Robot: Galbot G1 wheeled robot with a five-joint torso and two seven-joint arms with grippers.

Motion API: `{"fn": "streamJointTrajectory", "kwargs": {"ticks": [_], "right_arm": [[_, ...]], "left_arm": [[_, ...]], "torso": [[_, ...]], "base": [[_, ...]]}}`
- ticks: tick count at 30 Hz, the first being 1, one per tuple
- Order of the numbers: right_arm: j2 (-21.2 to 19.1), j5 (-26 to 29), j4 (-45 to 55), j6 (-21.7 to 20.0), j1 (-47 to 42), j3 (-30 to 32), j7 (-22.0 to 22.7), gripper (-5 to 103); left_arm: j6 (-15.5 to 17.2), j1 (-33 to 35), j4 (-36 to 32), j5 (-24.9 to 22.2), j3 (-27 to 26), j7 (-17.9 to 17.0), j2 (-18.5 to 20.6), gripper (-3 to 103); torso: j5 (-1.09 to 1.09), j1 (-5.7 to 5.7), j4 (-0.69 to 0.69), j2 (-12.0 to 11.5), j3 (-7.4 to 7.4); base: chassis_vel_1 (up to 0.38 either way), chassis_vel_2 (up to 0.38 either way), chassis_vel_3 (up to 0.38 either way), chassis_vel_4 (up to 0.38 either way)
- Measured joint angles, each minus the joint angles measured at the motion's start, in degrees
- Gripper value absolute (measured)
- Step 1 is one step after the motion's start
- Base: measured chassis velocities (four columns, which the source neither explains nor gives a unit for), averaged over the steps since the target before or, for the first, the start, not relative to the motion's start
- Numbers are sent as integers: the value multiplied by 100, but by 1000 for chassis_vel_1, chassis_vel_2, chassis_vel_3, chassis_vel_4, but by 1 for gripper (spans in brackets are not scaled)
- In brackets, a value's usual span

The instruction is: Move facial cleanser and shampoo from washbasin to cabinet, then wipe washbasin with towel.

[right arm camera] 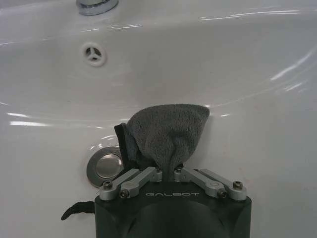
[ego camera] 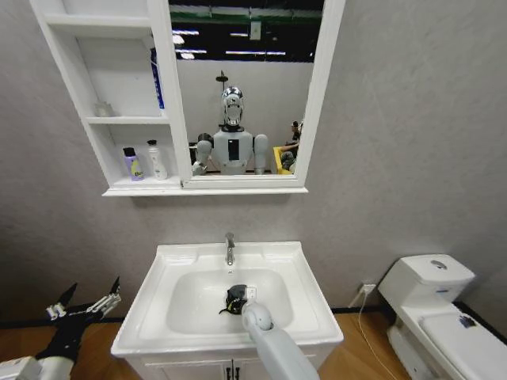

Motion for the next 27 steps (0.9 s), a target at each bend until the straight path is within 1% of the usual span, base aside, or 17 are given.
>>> {"fn": "streamJointTrajectory", "kwargs": {"ticks": [1,4,5,7,10,13,15,18,20,22,23,25,27], "right_arm": [[0,0,0,0,0,0,0,5],[-338,109,329,-69,-130,119,66,5],[-338,109,329,-69,-130,119,66,5],[-464,156,498,-120,-174,143,115,5],[-493,169,546,-148,-175,126,149,5],[-426,160,457,-148,-140,84,167,5],[-275,117,255,-115,-63,22,148,5],[-161,82,102,-69,0,-67,86,5],[-143,74,78,-62,11,-78,77,5],[71,12,-192,9,131,-172,3,5],[71,12,-192,9,131,-172,3,5],[336,-75,-516,138,273,-282,-118,5],[404,-93,-588,174,303,-326,-148,5]], "left_arm": [[0,0,0,0,0,0,0,100],[0,0,0,0,0,0,0,100],[0,0,0,0,0,0,0,100],[0,0,0,0,0,0,0,100],[0,0,0,0,0,0,0,100],[0,0,0,0,0,0,0,100],[0,0,0,0,0,0,0,100],[0,0,0,0,0,0,0,100],[0,0,0,0,0,0,0,100],[0,0,0,0,0,0,0,100],[0,0,0,0,0,0,0,100],[0,0,0,0,0,0,0,100],[0,0,0,0,0,0,0,100]], "torso": [[0,0,0,0,0],[0,0,0,0,0],[0,0,0,0,0],[-1,0,-2,0,0],[-1,0,-2,0,1],[-1,0,-2,-1,1],[-2,0,0,0,0],[-2,0,0,0,0],[-2,0,1,0,0],[-3,0,-1,0,0],[-3,0,-1,0,0],[-2,0,1,-1,1],[-2,1,0,-2,2]], "base": [[0,0,0,0],[0,0,0,0],[0,0,0,0],[0,0,0,0],[0,0,0,0],[0,0,0,0],[0,0,0,0],[0,0,0,0],[0,0,0,0],[0,0,0,0],[0,0,0,0],[0,0,0,0],[0,0,0,0]]}}
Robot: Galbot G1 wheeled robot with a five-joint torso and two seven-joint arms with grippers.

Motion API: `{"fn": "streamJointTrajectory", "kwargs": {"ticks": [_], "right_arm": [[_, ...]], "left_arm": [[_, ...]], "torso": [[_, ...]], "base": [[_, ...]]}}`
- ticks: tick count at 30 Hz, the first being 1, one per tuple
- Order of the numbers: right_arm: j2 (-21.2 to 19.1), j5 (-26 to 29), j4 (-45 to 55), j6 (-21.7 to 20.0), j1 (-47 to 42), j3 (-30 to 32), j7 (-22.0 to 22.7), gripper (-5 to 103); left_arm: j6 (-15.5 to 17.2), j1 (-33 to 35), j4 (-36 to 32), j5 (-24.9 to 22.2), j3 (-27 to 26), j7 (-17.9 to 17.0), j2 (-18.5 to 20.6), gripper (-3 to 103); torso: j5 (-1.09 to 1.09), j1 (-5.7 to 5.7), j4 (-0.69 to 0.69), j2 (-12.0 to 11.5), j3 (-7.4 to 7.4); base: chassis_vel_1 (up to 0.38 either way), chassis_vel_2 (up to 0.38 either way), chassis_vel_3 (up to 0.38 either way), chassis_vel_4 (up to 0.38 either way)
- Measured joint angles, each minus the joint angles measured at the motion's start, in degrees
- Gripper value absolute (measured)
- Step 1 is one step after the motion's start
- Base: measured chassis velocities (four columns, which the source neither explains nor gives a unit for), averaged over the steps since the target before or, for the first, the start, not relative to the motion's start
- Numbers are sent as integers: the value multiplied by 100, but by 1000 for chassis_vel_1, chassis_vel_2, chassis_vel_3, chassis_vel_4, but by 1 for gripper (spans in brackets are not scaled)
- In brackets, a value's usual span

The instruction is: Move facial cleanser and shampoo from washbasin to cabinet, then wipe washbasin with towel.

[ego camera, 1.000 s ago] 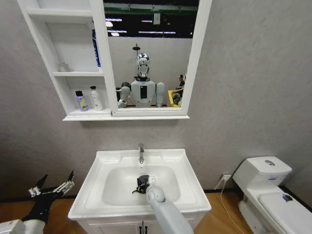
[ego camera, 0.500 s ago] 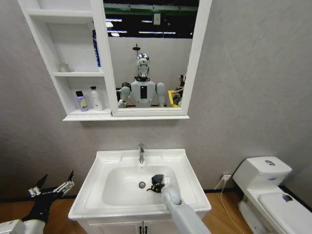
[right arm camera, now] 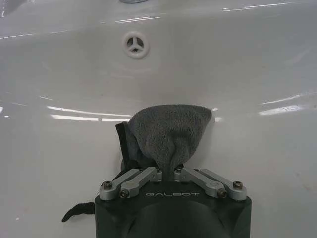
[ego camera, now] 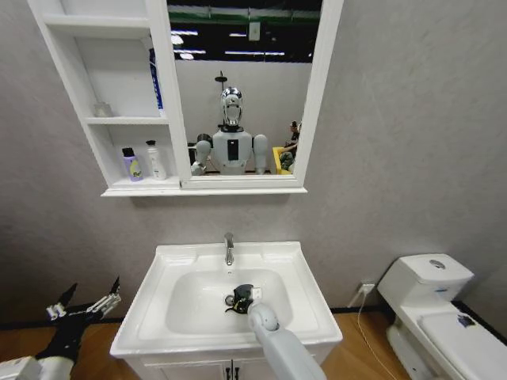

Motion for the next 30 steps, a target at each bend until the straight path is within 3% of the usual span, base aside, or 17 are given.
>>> {"fn": "streamJointTrajectory", "kwargs": {"ticks": [8,23,30], "right_arm": [[116,-49,-216,59,102,-7,-71,5],[-774,125,694,-35,-346,386,66,5],[-1131,151,1258,-154,-516,536,350,5]], "left_arm": [[0,0,0,0,0,0,0,100],[0,0,0,0,0,0,0,100],[0,0,0,0,0,1,0,100]], "torso": [[2,1,2,0,0],[1,0,-1,1,-1],[1,0,-2,0,0]], "base": [[0,0,0,0],[0,0,0,0],[0,0,0,0]]}}
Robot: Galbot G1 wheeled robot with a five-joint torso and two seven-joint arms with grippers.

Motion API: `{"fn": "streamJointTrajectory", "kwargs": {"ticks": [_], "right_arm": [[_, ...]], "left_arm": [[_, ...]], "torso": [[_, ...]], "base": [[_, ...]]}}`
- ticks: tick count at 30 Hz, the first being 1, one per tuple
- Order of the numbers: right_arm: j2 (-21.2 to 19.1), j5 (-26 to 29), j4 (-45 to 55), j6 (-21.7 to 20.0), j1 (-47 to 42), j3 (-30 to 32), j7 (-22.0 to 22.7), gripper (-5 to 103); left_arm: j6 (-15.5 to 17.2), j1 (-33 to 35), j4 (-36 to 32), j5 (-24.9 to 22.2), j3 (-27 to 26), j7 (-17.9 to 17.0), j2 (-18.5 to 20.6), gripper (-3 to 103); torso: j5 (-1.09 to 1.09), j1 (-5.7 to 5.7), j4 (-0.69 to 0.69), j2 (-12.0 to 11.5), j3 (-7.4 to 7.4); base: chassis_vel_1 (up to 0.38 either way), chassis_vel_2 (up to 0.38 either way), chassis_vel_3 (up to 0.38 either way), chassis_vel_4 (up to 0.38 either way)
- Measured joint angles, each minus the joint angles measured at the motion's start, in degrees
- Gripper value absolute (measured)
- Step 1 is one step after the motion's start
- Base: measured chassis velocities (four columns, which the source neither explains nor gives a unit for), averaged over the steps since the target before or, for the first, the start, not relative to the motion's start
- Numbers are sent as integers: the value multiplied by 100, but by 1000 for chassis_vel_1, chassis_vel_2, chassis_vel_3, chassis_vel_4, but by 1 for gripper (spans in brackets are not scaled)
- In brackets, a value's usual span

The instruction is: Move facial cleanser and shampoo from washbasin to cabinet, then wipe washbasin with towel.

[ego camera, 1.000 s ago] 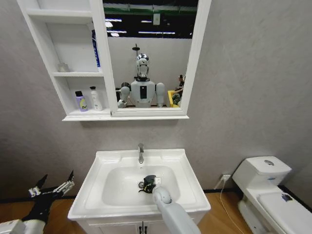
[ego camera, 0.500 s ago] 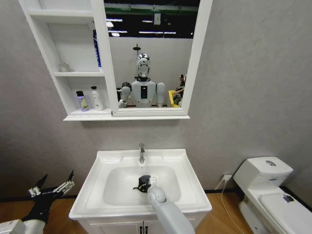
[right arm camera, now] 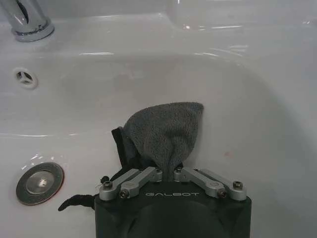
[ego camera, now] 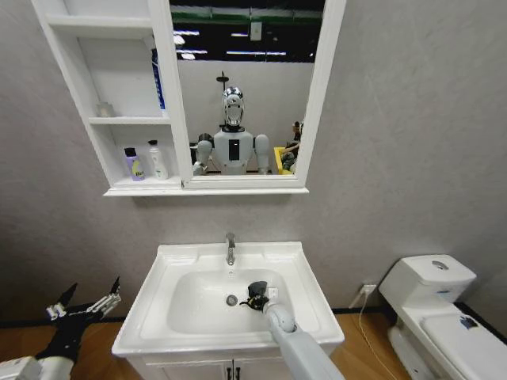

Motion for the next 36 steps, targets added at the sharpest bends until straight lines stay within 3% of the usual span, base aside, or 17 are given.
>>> {"fn": "streamJointTrajectory", "kwargs": {"ticks": [10,14,19,21,23,24,27,29,30,32,34,36], "right_arm": [[-406,-312,878,113,-90,80,272,5],[-589,-380,1626,97,-214,168,572,5],[-761,-461,1889,85,-255,403,558,5],[-856,-505,1706,293,-192,644,261,5],[-972,-508,1241,743,-57,883,-517,5],[-972,-508,1241,743,-57,883,-517,5],[-1082,-631,677,1163,98,1119,-1509,5],[-1068,-725,539,1308,129,1150,-1698,3],[-1014,-859,397,1465,166,1162,-1787,8],[-977,-948,320,1547,191,1162,-1801,8],[-850,-1389,25,1776,305,1155,-1767,24],[-818,-1569,-68,1795,358,1143,-1664,29]], "left_arm": [[0,0,0,0,0,0,0,100],[0,0,0,0,0,-1,0,100],[0,0,0,0,0,-1,0,100],[0,0,0,0,0,-1,0,100],[0,0,0,0,0,0,0,100],[0,0,0,0,0,0,0,100],[0,0,0,0,0,0,0,100],[-1,0,0,0,0,0,0,100],[0,0,0,0,0,-1,0,100],[0,0,0,0,0,-1,0,100],[0,0,0,0,0,-1,0,100],[0,0,0,0,0,-1,0,100]], "torso": [[0,0,1,0,0],[0,0,2,0,-1],[0,0,1,0,-2],[0,0,1,0,-1],[1,0,2,0,-1],[1,0,2,0,-1],[-1,0,0,0,-1],[0,0,0,0,-1],[0,0,-1,0,-1],[1,0,1,0,-1],[0,0,3,0,-1],[0,0,3,0,-1]], "base": [[0,0,0,0],[0,0,0,0],[0,0,0,0],[0,0,0,0],[0,0,0,0],[0,0,0,0],[0,0,0,0],[0,0,0,0],[0,0,0,0],[0,0,0,0],[0,0,0,0],[0,0,0,0]]}}
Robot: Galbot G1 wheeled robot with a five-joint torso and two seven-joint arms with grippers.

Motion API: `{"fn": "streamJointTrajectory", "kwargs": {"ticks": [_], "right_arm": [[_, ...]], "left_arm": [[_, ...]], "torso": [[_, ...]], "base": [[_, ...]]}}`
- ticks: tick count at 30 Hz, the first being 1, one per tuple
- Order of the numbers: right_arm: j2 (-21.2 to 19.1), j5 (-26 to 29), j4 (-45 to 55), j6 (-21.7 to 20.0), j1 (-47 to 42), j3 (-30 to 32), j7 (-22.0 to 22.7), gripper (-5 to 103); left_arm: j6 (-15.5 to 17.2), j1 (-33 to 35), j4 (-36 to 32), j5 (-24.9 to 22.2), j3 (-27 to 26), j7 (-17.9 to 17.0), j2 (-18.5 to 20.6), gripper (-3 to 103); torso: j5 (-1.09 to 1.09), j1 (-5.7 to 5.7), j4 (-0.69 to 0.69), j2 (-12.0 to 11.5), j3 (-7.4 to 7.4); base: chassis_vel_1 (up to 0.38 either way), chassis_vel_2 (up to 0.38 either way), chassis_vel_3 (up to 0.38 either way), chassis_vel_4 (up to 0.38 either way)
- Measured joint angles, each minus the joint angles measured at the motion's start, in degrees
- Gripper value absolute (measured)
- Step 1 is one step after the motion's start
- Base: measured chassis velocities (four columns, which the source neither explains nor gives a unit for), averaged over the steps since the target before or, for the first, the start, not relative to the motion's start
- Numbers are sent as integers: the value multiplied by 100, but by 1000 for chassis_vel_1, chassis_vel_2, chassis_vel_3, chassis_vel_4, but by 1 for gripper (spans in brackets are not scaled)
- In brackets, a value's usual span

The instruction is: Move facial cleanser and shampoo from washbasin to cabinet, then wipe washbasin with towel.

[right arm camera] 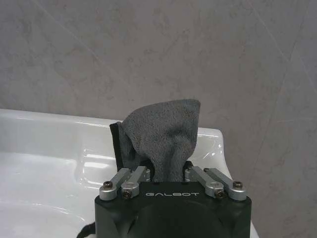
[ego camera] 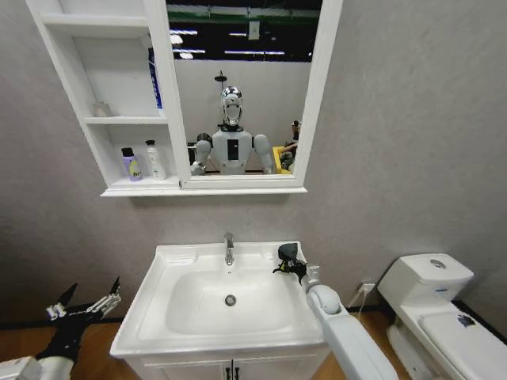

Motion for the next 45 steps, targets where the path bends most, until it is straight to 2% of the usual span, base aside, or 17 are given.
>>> {"fn": "streamJointTrajectory", "kwargs": {"ticks": [1,4,7,9,11,12,15,19,22,23,27,29,30,34,37,40,45], "right_arm": [[0,0,0,0,0,0,0,29],[26,-186,-119,-172,101,-11,336,45],[27,-204,-147,-211,127,-12,415,51],[21,-151,-160,-195,147,-26,441,61],[11,-127,-141,-156,146,-41,441,61],[-10,-104,-74,-124,126,-51,444,73],[-89,-17,141,-107,33,-70,491,79],[-389,51,1069,-387,-490,20,945,98],[-621,-67,1825,-487,-919,215,1133,99],[-770,-172,2364,-513,-1220,386,1239,99],[-911,-258,3393,-617,-1952,718,1483,100],[-809,-318,4352,-697,-2766,1002,1627,100],[-545,-461,4993,-715,-3420,1169,1691,100],[-239,-690,5558,-715,-4027,1224,1788,100],[370,-1343,6429,-701,-5017,1189,1811,100],[580,-1659,6692,-639,-5218,1109,1820,100],[654,-1783,6801,-625,-5235,1047,1856,100]], "left_arm": [[0,0,0,0,0,0,0,100],[0,0,0,0,0,0,0,100],[0,0,0,0,0,0,0,100],[0,0,0,0,0,0,0,100],[0,0,0,0,0,0,0,100],[0,0,0,0,0,0,0,100],[0,0,0,0,0,0,0,100],[0,0,0,0,0,0,0,100],[0,0,0,0,-1,-2,0,100],[-2,-1,-2,0,0,0,-1,100],[0,0,0,0,0,-2,0,100],[-1,0,-1,0,0,-1,0,100],[-1,0,-1,0,1,0,1,100],[-1,-1,-1,0,0,0,0,100],[-1,-1,-1,0,0,-1,0,100],[-1,0,-1,0,0,0,0,100],[0,-1,-1,0,0,0,0,100]], "torso": [[0,0,0,0,0],[0,0,-2,0,0],[0,0,-3,0,0],[0,0,-2,0,0],[0,0,-2,1,0],[0,0,-1,1,0],[-1,0,0,1,0],[0,0,-1,1,0],[2,-1,-4,1,0],[-3,0,1,1,-1],[0,-2,-4,1,-2],[-1,-1,-2,1,-2],[1,-3,-6,2,-2],[0,-2,-2,2,-2],[-3,-3,-3,2,-2],[-1,-2,-2,2,-1],[-1,2,0,0,0]], "base": [[0,0,0,0],[0,0,0,0],[0,0,0,0],[0,0,0,0],[0,0,0,0],[0,0,0,0],[0,0,0,0],[0,0,0,0],[0,0,0,0],[0,0,0,0],[0,0,0,0],[0,0,0,0],[0,0,0,0],[0,0,0,0],[0,0,0,0],[0,0,0,0],[38,-11,-30,27]]}}
